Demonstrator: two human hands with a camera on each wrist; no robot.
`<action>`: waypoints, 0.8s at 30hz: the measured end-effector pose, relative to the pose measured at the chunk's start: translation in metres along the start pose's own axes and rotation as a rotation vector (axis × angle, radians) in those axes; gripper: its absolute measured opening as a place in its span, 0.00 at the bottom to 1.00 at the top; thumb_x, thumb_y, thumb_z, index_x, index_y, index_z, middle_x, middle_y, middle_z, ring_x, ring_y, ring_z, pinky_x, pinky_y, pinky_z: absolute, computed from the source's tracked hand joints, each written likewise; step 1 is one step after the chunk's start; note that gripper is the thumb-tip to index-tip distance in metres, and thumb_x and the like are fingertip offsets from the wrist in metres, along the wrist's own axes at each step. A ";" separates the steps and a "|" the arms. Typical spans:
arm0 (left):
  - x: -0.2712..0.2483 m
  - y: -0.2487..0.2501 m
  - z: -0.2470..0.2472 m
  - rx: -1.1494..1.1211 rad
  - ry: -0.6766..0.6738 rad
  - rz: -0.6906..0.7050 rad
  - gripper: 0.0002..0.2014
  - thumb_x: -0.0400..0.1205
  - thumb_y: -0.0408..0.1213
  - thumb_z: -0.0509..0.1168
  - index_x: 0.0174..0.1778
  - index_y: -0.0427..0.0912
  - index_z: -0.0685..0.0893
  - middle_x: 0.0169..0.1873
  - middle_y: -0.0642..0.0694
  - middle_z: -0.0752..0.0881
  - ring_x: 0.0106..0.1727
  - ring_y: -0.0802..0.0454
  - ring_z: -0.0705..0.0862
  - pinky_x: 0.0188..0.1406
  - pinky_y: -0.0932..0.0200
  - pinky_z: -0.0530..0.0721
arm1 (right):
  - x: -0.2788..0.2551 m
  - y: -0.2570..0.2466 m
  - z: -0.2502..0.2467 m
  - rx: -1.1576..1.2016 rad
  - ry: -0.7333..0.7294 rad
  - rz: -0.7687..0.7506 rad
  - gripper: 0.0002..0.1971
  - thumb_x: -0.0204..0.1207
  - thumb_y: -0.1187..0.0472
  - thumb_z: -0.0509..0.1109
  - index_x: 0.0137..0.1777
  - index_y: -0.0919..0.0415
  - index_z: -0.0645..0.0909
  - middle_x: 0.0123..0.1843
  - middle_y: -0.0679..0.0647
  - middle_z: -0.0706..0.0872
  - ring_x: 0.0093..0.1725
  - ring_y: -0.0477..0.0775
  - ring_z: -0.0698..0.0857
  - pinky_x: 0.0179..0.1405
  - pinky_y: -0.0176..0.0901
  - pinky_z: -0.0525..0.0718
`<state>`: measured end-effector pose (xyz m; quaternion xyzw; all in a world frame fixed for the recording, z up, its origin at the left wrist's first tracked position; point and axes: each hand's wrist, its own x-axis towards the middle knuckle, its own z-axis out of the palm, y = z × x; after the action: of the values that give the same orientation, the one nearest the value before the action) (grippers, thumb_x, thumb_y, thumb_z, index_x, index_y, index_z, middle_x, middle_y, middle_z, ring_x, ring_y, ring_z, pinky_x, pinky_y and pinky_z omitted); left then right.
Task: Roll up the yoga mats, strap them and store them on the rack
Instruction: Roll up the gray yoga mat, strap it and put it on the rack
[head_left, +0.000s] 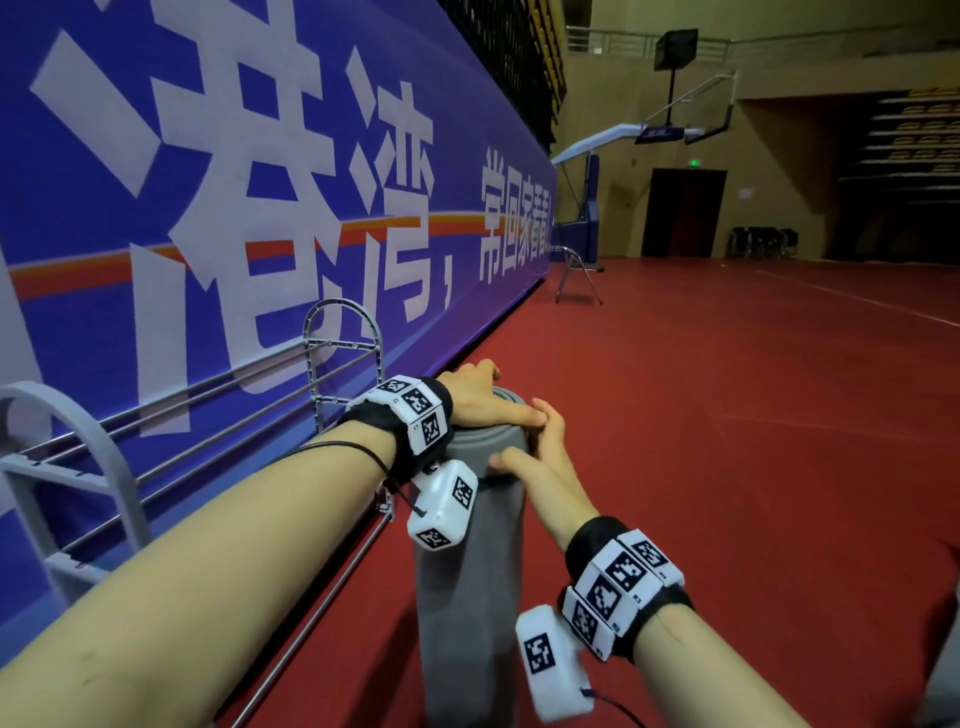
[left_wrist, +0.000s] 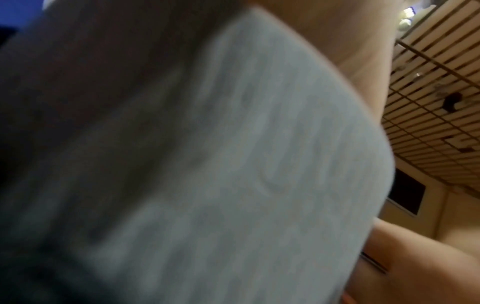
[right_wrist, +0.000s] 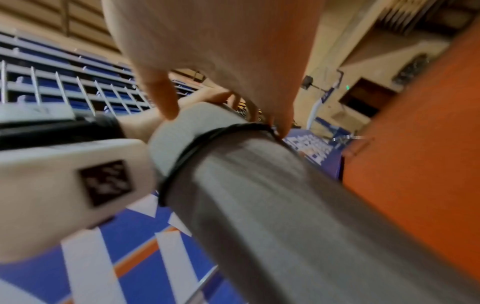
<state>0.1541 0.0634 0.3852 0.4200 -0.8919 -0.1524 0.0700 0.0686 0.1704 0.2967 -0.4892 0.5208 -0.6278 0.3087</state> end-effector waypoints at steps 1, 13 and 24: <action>0.001 -0.001 -0.001 -0.032 -0.016 0.000 0.52 0.68 0.72 0.67 0.81 0.44 0.60 0.76 0.43 0.69 0.73 0.44 0.73 0.71 0.48 0.73 | 0.000 0.000 0.001 -0.031 -0.060 0.014 0.54 0.63 0.51 0.79 0.83 0.44 0.48 0.74 0.41 0.71 0.72 0.43 0.74 0.69 0.40 0.75; -0.010 -0.086 0.021 -1.179 0.070 -0.235 0.14 0.83 0.50 0.65 0.49 0.41 0.85 0.30 0.50 0.83 0.24 0.57 0.77 0.35 0.61 0.77 | 0.005 0.025 -0.002 -0.337 0.124 -0.119 0.52 0.52 0.28 0.78 0.77 0.38 0.62 0.75 0.39 0.74 0.74 0.41 0.73 0.75 0.49 0.73; 0.002 -0.077 0.028 -1.119 0.082 -0.224 0.14 0.89 0.34 0.55 0.38 0.34 0.75 0.27 0.42 0.73 0.21 0.54 0.72 0.16 0.65 0.75 | 0.008 0.035 -0.021 -0.194 0.150 -0.028 0.56 0.45 0.34 0.85 0.76 0.40 0.64 0.72 0.40 0.78 0.71 0.42 0.78 0.73 0.52 0.77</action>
<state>0.2015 0.0214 0.3330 0.4165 -0.6220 -0.5914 0.2999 0.0424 0.1613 0.2658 -0.4758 0.5937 -0.6137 0.2112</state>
